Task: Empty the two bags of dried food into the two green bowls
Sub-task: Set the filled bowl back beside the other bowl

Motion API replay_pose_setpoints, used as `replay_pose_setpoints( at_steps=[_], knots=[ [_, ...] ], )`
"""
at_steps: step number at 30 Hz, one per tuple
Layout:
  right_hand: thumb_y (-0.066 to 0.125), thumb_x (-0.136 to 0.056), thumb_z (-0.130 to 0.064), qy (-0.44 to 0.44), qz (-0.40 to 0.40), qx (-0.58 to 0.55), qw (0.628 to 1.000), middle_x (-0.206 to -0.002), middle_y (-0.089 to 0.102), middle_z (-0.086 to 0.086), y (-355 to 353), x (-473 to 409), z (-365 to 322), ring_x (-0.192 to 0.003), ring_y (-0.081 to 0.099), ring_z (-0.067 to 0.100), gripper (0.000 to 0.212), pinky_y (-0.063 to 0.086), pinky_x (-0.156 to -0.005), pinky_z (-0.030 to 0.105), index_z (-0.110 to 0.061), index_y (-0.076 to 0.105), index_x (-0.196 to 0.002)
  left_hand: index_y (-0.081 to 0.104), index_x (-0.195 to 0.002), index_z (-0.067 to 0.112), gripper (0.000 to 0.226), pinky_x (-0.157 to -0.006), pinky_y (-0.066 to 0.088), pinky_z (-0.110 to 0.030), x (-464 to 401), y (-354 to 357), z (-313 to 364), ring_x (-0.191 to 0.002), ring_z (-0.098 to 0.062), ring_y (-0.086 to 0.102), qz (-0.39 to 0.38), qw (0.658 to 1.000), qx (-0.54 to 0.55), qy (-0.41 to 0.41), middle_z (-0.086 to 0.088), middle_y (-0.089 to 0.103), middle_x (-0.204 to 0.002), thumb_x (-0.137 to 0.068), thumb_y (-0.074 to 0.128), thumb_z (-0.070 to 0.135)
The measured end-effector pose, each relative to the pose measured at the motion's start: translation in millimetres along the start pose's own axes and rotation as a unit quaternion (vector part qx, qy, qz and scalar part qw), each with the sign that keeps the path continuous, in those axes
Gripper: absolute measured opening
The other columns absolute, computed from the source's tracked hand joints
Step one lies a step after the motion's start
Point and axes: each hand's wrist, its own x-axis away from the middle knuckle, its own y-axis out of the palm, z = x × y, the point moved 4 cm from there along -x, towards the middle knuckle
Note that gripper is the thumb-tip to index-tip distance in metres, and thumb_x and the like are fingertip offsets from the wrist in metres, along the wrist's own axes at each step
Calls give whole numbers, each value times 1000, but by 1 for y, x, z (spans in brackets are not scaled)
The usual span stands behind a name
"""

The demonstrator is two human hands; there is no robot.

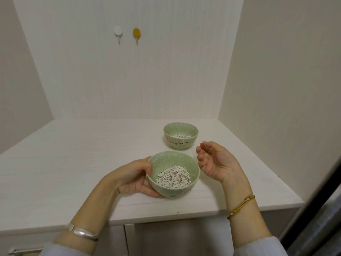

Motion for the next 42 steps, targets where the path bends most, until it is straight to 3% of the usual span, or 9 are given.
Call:
replay_pose_setpoints(
  at_steps=[4, 6, 9, 15, 25, 31, 34, 37, 42],
  knots=[
    [51, -85, -10, -34, 36, -2, 999, -55, 56, 1, -4, 2, -7, -33, 47, 11, 14, 34, -35, 12, -12, 52, -71, 46, -125, 17, 68, -61, 59, -49, 3, -2, 4, -78, -44, 69, 53, 995, 62, 51, -27, 62, -115, -59, 44, 1],
    [53, -84, -10, -42, 41, 16, 998, -57, 55, 1, -7, 5, -9, -34, 47, 11, 12, 34, -34, 14, -12, 52, -72, 43, -130, 14, 62, -52, 59, -43, 5, -2, 10, -79, -42, 68, 88, 984, 124, 98, -26, 54, -125, -71, 39, -2],
    [55, -83, -10, -44, 39, 33, 998, -56, 56, 1, -10, 7, -12, -35, 47, 11, 10, 34, -35, 15, -12, 53, -73, 41, -130, 12, 57, -50, 59, -38, 6, 1, 20, -71, -39, 70, 138, 971, 127, 148, -22, 51, -131, -77, 30, -4],
    [54, -83, -10, -47, 39, 44, 997, -57, 55, 1, -8, 10, -11, -34, 46, 12, 12, 34, -34, 15, -13, 54, -71, 41, -124, 14, 50, -55, 60, -38, 14, 7, 36, -91, -43, 62, 217, 957, 82, 175, -12, 44, -129, -77, 34, -3],
    [55, -83, -10, -42, 32, 57, 997, -52, 57, 0, -6, 5, -8, -33, 47, 11, 11, 34, -35, 14, -12, 54, -72, 44, -125, 4, 49, -45, 57, -37, 12, -5, 20, -73, -44, 66, 214, 965, 123, 88, -13, 49, -120, -78, 32, 0],
    [55, -83, -9, -33, 28, 66, 997, -52, 57, 1, -3, 1, -2, -33, 46, 11, 10, 34, -34, 14, -12, 53, -73, 45, -124, 7, 46, -48, 58, -40, 10, -20, 19, -91, -49, 59, 245, 953, 151, 95, -10, 47, -119, -80, 34, 3],
    [54, -83, -9, -32, 28, 72, 997, -51, 57, 1, 1, -1, 0, -33, 46, 11, 11, 34, -34, 14, -12, 53, -73, 51, -107, 8, 32, -47, 58, -37, 12, -25, 25, -93, -46, 58, 275, 944, 140, 120, -9, 48, -107, -80, 34, 3],
    [54, -84, -8, -26, 16, 87, 996, -49, 58, 0, 9, -4, 5, -33, 47, 11, 12, 34, -35, 14, -12, 53, -72, 55, -88, 10, 22, -46, 57, -32, 12, -29, 33, -80, -40, 60, 306, 935, 100, 150, -9, 49, -97, -80, 35, 5],
    [54, -85, -8, -17, -5, 110, 994, -48, 58, -1, 22, -8, 14, -33, 47, 11, 12, 34, -35, 14, -13, 53, -73, 50, -111, 6, 35, -41, 55, -29, 3, -43, 44, -71, -40, 61, 344, 921, 81, 163, -10, 50, -103, -78, 37, 7]
  ],
)
